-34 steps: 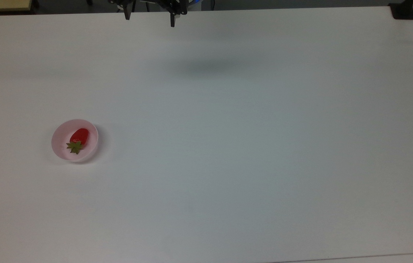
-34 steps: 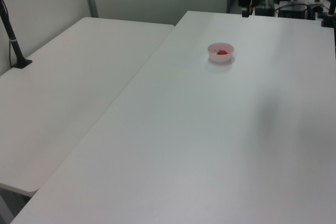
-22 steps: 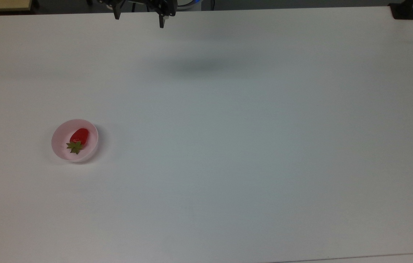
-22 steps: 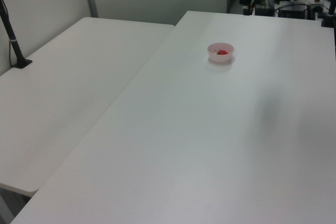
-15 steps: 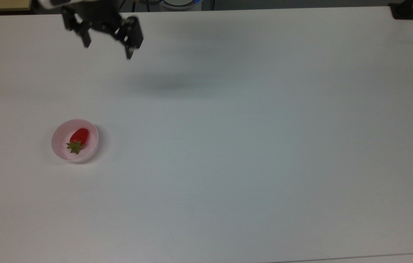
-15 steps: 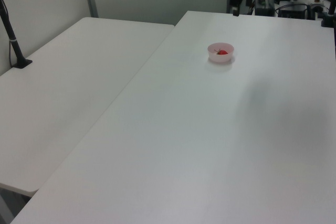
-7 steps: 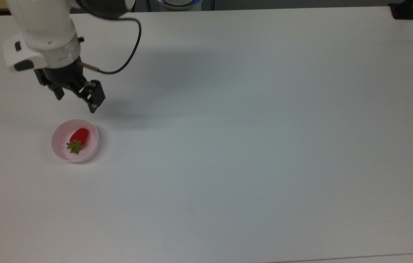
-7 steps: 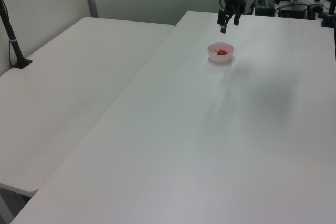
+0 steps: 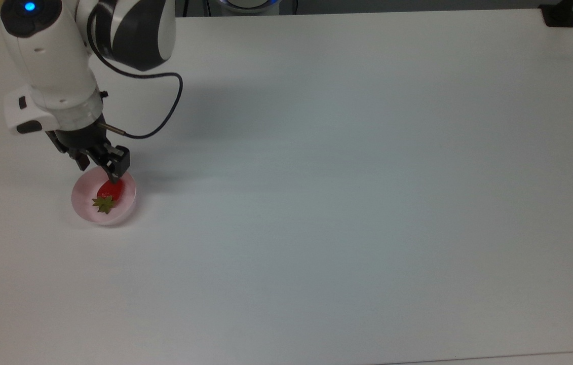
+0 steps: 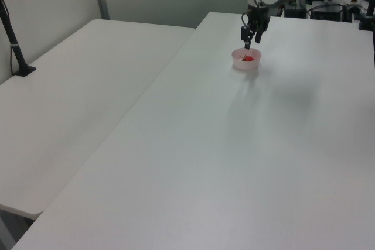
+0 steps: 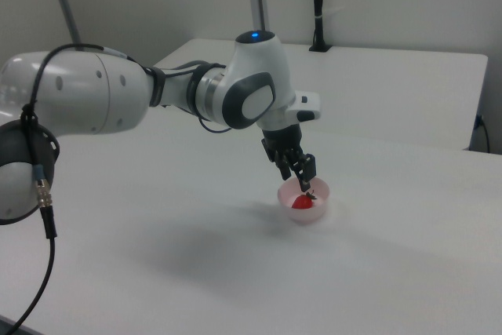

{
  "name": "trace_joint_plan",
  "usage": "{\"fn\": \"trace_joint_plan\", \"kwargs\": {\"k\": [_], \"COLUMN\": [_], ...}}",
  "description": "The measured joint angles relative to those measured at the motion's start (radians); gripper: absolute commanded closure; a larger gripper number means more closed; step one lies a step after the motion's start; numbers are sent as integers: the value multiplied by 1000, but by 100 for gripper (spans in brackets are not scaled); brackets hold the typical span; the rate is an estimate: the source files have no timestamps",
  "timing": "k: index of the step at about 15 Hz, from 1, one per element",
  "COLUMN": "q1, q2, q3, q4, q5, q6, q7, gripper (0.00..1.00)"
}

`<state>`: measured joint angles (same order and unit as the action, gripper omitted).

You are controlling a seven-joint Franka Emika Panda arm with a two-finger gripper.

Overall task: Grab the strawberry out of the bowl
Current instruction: 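Close the gripper on the red strawberry inside the bowl, then lift the strawberry out of the bowl and move it beside the bowl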

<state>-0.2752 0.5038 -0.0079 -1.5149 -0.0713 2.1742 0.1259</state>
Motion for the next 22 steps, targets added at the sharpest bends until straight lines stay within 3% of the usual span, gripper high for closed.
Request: {"fn": "trace_joint_plan", "kwargs": {"k": [10,11,14,15,22], "q1": [5,5,5,5,2], "q2": [108,114,118,118,84], "q3": [3,3,3,3,3], "q4": [7,8,9,11,46], "q5": [-20,-22,-23,-23,-23], "q6": [113,125,135,135,112], "q7": [14,15,16,17,21], "gripper": [36,42,76,83,84]}}
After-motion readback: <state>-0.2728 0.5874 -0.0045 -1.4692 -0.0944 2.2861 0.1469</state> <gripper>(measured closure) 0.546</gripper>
